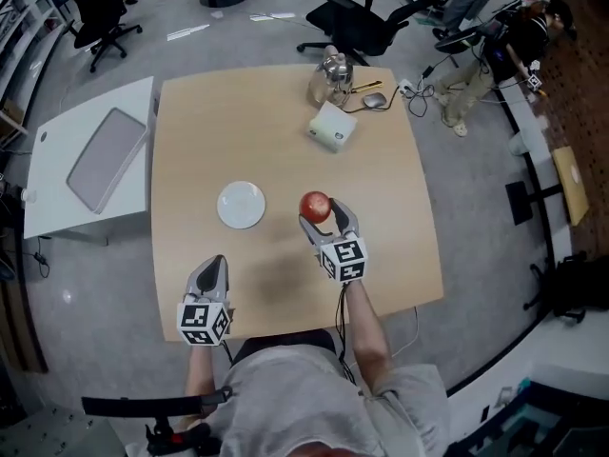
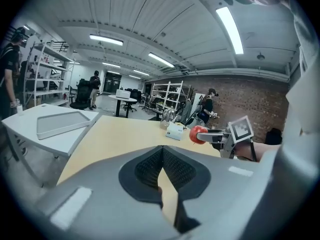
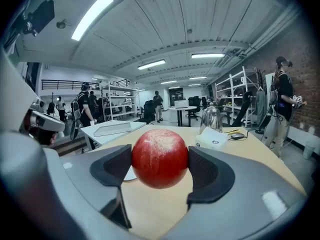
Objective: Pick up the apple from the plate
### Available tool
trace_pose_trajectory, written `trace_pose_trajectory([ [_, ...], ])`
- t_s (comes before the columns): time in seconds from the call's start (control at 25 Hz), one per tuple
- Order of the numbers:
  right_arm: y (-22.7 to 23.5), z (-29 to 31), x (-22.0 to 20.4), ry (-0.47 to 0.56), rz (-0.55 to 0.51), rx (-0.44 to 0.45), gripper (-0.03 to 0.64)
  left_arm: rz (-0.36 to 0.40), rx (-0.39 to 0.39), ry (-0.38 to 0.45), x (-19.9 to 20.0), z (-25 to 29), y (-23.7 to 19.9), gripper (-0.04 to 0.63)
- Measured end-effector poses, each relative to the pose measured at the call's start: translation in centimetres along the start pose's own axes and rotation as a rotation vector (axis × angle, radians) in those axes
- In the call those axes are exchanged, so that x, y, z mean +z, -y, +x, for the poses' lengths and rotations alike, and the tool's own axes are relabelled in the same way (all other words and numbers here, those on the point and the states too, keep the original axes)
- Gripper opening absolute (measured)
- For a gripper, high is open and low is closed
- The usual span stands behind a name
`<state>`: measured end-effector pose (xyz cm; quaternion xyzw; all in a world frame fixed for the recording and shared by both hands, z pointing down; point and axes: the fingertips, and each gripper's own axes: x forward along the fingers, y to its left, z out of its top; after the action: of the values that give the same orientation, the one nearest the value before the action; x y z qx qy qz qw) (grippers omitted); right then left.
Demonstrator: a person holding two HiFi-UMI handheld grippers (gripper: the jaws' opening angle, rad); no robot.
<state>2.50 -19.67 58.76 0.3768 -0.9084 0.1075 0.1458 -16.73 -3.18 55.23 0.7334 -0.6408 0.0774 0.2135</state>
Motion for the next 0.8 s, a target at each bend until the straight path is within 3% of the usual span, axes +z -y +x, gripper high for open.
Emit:
trace_pose_trajectory([
  [0.8,8.6,-3.2,-1.4,0.009,0.066,-0.153,0.360,0.039,-0.160,-0.074,-0.5,7.9,5.5,0.020],
])
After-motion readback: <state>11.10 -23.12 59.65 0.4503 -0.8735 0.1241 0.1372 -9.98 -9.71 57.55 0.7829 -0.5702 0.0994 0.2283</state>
